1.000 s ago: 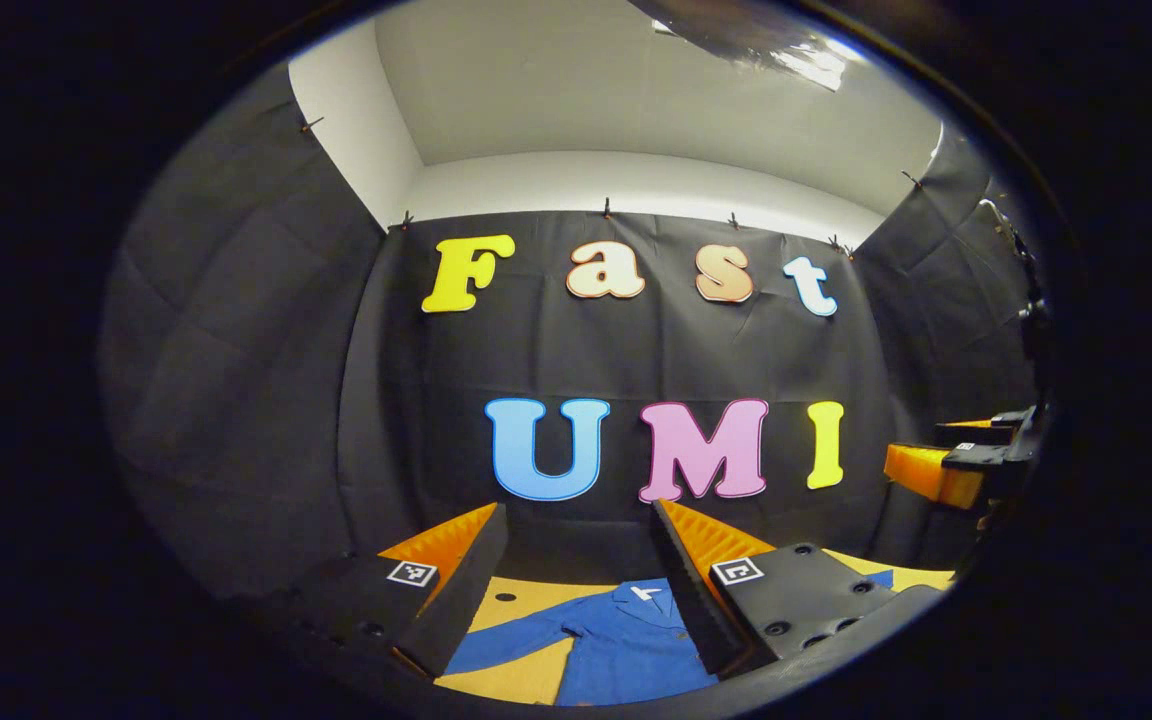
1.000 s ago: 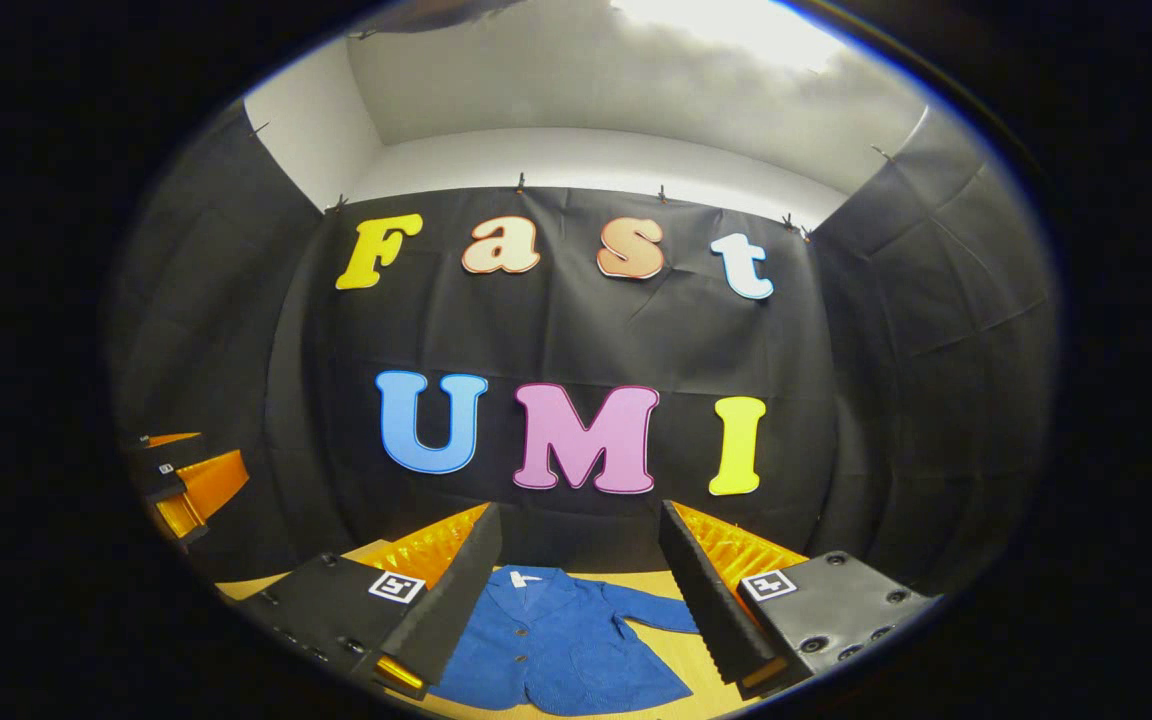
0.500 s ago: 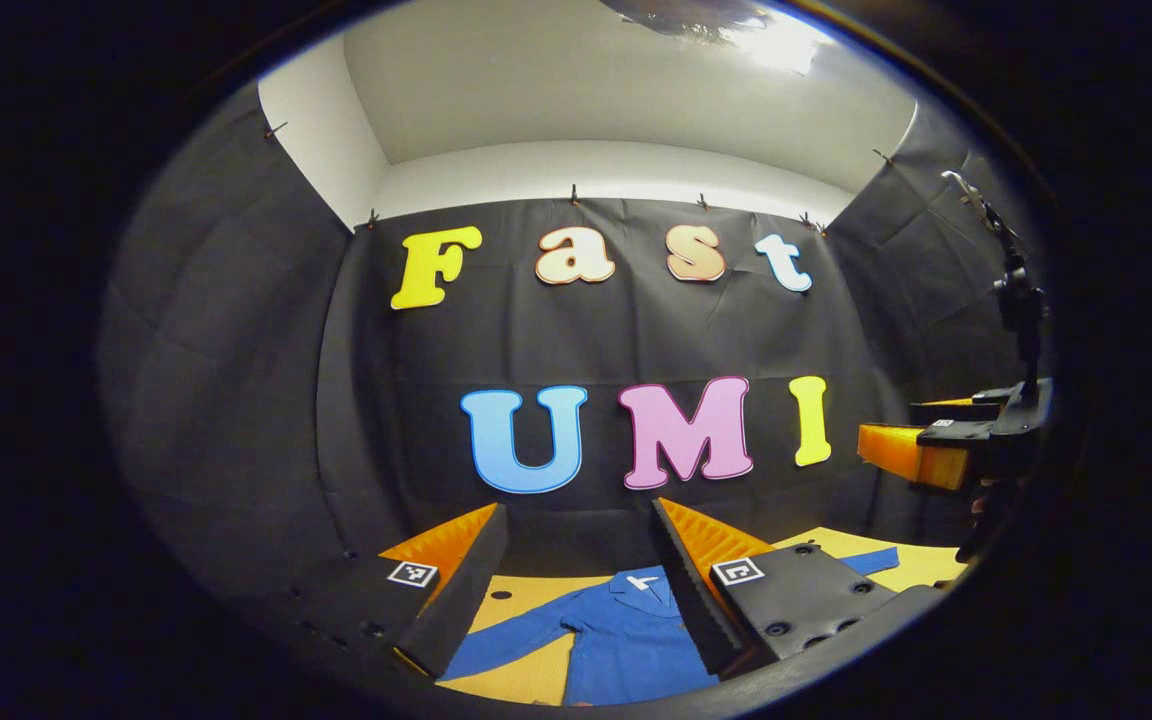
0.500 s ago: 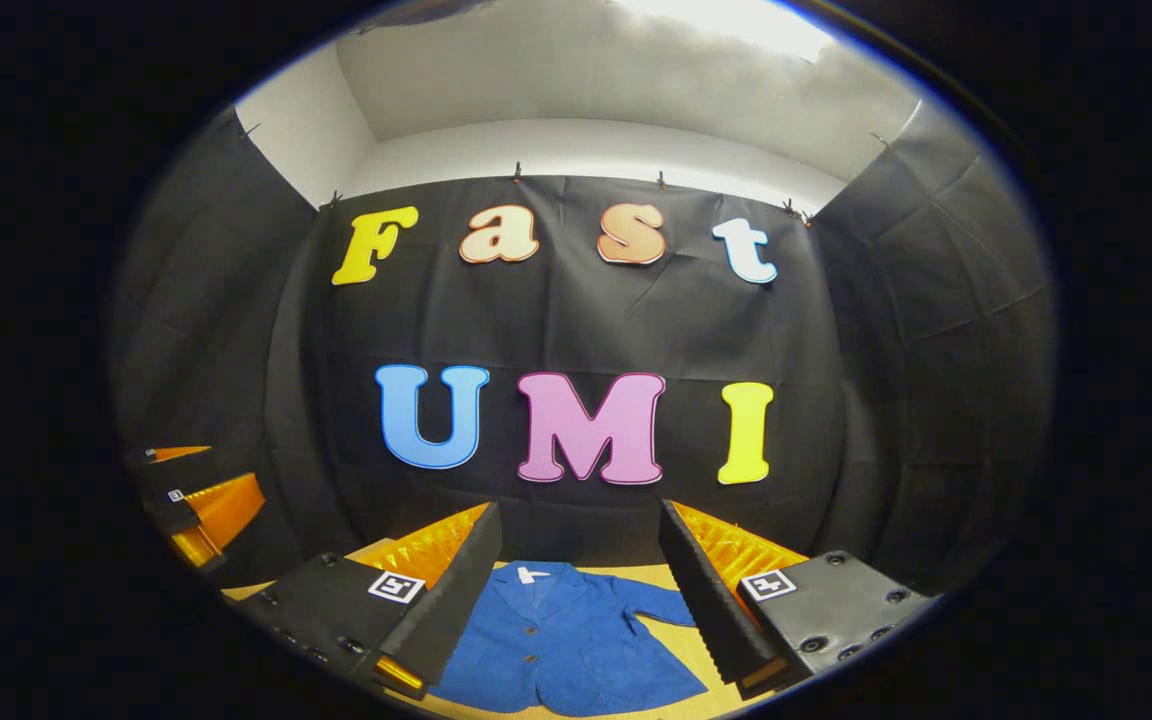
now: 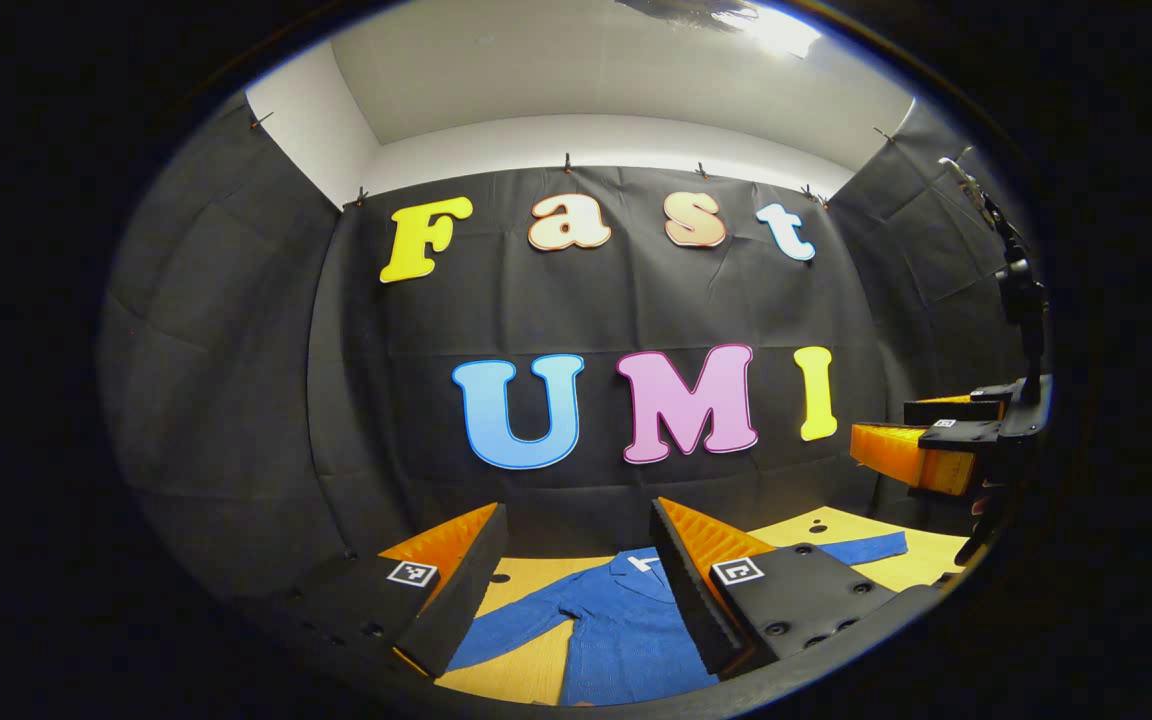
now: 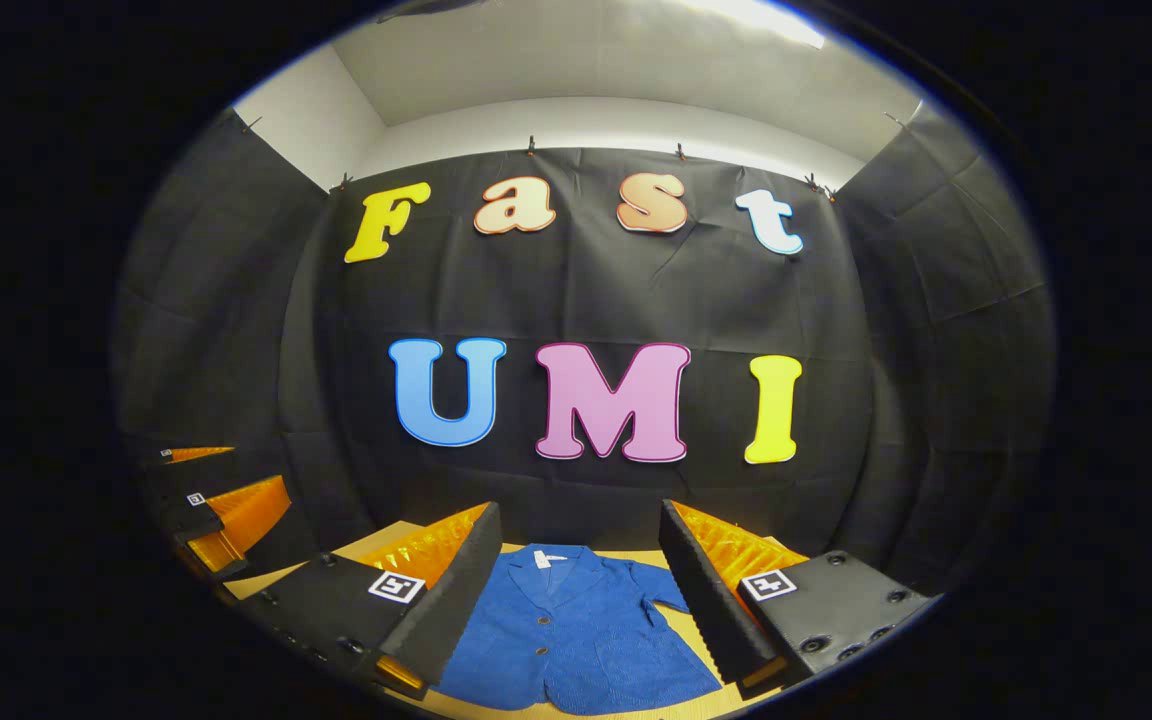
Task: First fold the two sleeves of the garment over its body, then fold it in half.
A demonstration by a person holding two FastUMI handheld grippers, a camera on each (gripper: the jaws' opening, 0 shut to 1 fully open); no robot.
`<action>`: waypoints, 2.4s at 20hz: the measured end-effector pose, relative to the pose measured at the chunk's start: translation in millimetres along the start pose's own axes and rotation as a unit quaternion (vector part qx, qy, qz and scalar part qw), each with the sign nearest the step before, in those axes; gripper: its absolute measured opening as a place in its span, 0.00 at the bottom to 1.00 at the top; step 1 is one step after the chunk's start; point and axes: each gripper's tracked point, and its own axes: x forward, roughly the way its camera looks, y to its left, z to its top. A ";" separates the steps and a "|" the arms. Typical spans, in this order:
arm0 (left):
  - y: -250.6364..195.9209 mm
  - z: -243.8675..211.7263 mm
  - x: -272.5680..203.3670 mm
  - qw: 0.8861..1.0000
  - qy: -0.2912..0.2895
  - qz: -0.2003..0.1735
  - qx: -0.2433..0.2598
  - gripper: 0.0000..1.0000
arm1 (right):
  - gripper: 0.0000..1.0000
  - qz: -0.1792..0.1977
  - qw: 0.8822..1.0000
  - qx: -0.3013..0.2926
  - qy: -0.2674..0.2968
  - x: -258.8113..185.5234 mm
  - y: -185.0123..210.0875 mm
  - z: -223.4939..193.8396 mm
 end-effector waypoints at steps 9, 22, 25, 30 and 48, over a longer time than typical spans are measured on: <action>-28.2 -11.7 37.2 1.000 0.027 0.002 0.012 0.82 | 0.99 -0.027 0.996 -0.002 0.087 63.4 -64.4 -78.4; -123.9 -37.4 118.2 0.995 0.088 -0.007 0.037 0.82 | 1.00 -0.218 0.938 0.014 0.268 117.7 -328.4 -243.8; -160.3 -49.3 133.7 0.993 0.108 -0.027 0.040 0.82 | 1.00 -0.253 0.917 0.024 0.308 117.2 -379.2 -285.3; -223.2 -80.8 156.7 0.984 0.158 -0.064 0.051 0.84 | 1.00 -0.287 0.846 0.081 0.441 88.5 -434.2 -375.7; -232.9 -93.9 155.8 0.979 0.191 -0.061 0.040 0.84 | 0.02 -0.256 0.796 0.188 0.516 87.2 -428.0 -432.1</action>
